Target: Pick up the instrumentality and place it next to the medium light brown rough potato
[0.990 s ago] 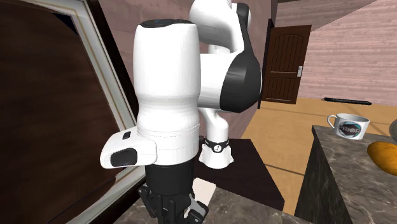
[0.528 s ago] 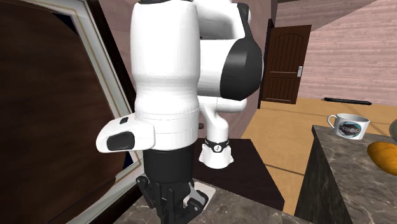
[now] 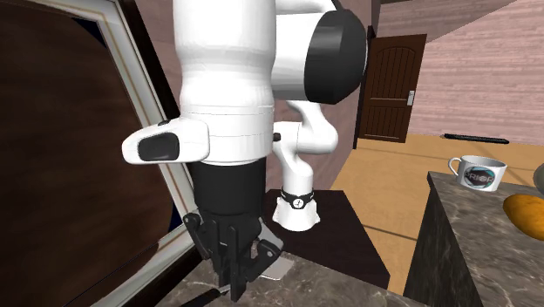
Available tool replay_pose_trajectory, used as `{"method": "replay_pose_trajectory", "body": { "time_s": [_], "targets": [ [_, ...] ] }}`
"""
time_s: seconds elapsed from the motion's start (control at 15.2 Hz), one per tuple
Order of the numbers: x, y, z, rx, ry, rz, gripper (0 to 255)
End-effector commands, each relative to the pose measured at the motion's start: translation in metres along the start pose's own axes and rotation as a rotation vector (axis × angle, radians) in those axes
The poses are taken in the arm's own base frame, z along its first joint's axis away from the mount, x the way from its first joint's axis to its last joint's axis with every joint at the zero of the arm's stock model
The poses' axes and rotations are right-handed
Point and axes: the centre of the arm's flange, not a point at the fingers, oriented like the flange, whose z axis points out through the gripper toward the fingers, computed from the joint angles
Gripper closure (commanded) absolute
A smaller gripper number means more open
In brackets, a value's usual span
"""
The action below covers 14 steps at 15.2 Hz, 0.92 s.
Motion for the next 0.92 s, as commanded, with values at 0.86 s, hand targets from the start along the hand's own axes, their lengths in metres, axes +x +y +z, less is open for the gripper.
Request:
{"method": "replay_pose_trajectory", "body": {
  "time_s": [0.86],
  "targets": [
    [0.006,0.000,-0.074,0.000,0.000,0.000,255]
  ]
}}
